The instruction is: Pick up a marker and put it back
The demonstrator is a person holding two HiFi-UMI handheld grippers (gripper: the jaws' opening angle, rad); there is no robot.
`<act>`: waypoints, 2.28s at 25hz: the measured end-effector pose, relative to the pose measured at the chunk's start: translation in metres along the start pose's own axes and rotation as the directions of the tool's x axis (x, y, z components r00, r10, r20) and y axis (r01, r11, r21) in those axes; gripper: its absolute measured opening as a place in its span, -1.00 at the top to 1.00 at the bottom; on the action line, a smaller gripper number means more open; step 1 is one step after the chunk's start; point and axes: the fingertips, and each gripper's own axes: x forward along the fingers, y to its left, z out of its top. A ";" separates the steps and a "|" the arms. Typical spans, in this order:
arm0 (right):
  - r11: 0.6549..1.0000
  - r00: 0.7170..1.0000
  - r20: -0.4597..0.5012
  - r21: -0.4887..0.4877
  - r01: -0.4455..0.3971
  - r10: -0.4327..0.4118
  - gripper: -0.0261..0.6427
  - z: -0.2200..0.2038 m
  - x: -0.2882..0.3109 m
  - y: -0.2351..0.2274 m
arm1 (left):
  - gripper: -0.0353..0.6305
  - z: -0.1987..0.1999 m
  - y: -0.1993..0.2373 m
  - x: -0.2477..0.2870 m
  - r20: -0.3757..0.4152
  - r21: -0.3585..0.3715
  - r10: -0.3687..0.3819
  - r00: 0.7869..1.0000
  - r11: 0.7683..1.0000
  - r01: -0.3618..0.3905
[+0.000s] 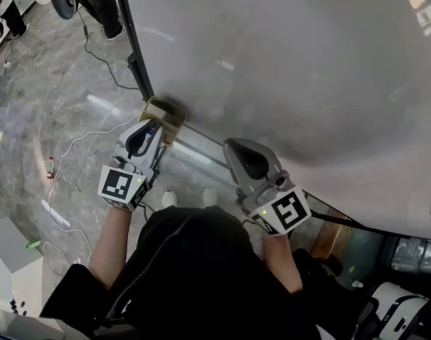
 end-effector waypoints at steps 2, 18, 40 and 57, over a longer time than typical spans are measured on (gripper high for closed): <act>1.000 1.000 -0.003 0.000 0.006 -0.006 0.89 -0.001 -0.001 -0.001 | 0.65 -0.006 0.000 0.002 -0.014 0.009 -0.005 1.000 1.000 0.005; 0.999 0.998 -0.015 -0.003 0.054 -0.054 0.89 -0.001 -0.016 -0.005 | 0.65 -0.032 -0.008 0.014 -0.072 0.030 -0.034 0.997 0.999 0.036; 0.997 0.997 -0.015 -0.007 0.073 -0.073 0.89 0.002 -0.025 -0.008 | 0.65 -0.056 -0.021 0.021 -0.136 0.058 -0.049 0.989 0.997 0.057; 0.997 0.997 -0.016 -0.005 0.071 -0.071 0.89 0.000 -0.026 -0.010 | 0.52 -0.056 -0.026 0.025 -0.152 0.063 -0.070 0.986 0.995 0.080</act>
